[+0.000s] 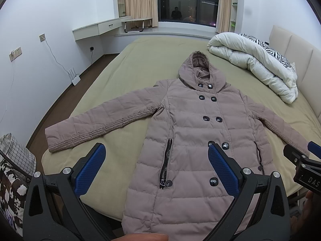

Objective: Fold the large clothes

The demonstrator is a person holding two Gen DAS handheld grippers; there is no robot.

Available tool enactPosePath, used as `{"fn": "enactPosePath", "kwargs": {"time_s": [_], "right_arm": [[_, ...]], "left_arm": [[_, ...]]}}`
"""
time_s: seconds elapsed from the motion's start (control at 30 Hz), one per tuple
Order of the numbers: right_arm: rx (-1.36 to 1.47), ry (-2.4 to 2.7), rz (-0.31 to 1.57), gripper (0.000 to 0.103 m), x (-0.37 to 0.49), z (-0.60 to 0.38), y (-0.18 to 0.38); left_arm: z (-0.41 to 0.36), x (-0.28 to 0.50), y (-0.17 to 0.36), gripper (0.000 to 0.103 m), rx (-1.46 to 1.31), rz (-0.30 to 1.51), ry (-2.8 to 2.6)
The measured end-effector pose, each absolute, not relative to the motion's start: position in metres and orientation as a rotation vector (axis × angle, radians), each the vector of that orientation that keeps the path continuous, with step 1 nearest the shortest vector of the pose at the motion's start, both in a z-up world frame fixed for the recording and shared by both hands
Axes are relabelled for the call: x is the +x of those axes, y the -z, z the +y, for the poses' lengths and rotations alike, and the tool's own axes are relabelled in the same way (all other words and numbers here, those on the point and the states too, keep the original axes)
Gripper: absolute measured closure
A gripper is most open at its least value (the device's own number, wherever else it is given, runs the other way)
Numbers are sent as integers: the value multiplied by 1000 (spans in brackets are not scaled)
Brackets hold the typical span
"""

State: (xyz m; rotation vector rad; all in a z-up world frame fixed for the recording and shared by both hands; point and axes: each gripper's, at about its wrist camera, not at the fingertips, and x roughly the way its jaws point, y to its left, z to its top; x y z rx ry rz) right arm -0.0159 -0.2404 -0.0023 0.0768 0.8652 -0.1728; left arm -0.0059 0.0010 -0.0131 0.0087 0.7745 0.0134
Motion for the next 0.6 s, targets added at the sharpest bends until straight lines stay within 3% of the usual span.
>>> {"fn": "enactPosePath", "kwargs": {"time_s": [0.6], "right_arm": [[75,173,867,0,-17,-240,4]], "left_arm": [[1,-6,13,0,8,775,-13]]}}
